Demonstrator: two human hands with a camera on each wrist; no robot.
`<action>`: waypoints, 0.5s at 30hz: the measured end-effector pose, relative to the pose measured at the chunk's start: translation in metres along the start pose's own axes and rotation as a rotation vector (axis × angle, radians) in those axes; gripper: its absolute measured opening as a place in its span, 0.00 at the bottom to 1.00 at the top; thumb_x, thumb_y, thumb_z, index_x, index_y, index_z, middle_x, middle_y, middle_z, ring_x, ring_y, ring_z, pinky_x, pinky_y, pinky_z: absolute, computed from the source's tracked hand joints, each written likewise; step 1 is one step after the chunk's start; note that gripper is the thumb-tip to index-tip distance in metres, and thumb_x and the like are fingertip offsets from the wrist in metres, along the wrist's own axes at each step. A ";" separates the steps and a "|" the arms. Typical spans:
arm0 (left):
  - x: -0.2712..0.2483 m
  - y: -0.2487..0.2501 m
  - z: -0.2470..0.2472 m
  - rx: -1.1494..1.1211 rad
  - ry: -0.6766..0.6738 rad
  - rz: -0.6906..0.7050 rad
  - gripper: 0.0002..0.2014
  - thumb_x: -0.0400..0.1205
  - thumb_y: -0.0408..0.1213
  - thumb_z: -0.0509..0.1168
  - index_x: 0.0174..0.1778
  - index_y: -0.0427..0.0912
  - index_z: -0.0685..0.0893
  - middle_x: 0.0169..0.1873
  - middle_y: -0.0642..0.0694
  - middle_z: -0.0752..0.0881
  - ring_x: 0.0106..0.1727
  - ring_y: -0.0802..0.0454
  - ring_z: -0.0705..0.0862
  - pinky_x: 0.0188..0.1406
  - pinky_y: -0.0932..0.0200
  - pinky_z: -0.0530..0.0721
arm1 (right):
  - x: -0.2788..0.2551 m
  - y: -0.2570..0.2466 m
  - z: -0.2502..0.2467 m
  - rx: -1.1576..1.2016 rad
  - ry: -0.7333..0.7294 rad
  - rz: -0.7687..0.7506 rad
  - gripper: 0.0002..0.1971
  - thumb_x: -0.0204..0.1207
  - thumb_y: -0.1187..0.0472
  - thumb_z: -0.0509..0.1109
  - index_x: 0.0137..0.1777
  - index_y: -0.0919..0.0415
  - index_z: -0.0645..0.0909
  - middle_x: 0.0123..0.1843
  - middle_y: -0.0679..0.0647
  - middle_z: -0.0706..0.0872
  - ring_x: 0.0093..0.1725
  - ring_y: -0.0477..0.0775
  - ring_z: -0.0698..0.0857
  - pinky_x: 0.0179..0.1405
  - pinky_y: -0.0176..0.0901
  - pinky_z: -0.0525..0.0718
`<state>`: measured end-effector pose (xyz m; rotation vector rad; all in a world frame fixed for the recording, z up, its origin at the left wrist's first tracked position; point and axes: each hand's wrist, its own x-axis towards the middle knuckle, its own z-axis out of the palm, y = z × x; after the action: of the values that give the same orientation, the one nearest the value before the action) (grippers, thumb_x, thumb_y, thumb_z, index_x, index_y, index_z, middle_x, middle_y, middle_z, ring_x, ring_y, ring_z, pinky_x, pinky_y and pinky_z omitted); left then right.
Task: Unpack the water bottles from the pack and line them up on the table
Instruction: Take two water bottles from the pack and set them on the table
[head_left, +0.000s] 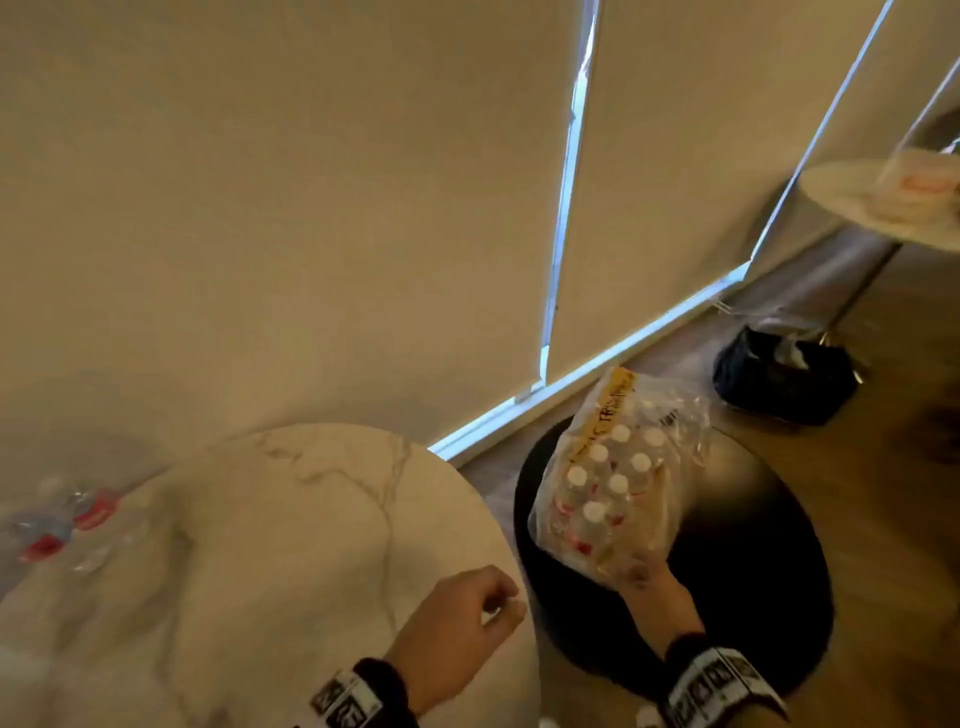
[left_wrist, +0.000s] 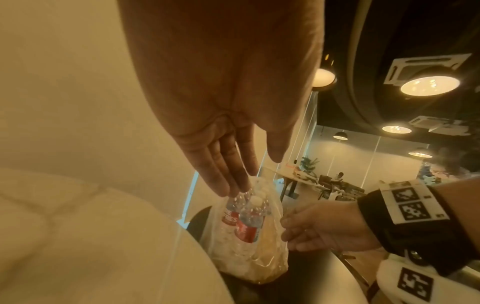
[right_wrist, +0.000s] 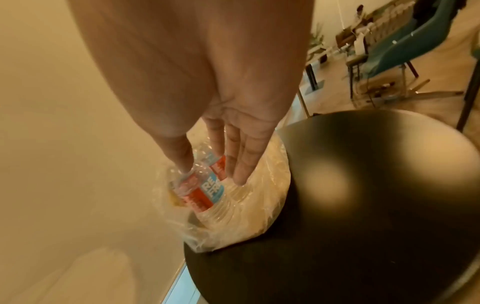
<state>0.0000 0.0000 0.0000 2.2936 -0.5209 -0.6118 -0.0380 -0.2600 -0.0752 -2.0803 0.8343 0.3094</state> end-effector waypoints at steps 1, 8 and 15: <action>0.028 0.008 0.012 -0.024 -0.018 0.000 0.12 0.82 0.55 0.65 0.55 0.55 0.85 0.49 0.59 0.89 0.50 0.65 0.85 0.55 0.63 0.84 | 0.021 0.003 -0.001 0.074 0.040 0.002 0.20 0.79 0.59 0.73 0.69 0.54 0.75 0.60 0.57 0.85 0.62 0.63 0.85 0.59 0.48 0.81; 0.178 0.002 0.112 -0.130 -0.024 -0.139 0.30 0.73 0.63 0.70 0.70 0.59 0.76 0.62 0.60 0.85 0.62 0.59 0.85 0.63 0.55 0.86 | 0.122 0.008 0.004 0.388 -0.009 -0.048 0.28 0.76 0.57 0.76 0.74 0.51 0.71 0.63 0.52 0.83 0.63 0.59 0.84 0.52 0.42 0.80; 0.212 -0.012 0.151 -0.241 0.135 -0.302 0.37 0.65 0.62 0.75 0.71 0.62 0.70 0.60 0.61 0.86 0.58 0.57 0.87 0.56 0.50 0.89 | 0.142 0.015 0.025 0.386 0.085 -0.006 0.34 0.63 0.35 0.80 0.69 0.37 0.72 0.62 0.45 0.85 0.58 0.53 0.86 0.59 0.52 0.84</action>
<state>0.0892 -0.1802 -0.1650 2.1775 -0.0309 -0.6200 0.0600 -0.3107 -0.1695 -1.7432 0.8628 0.0501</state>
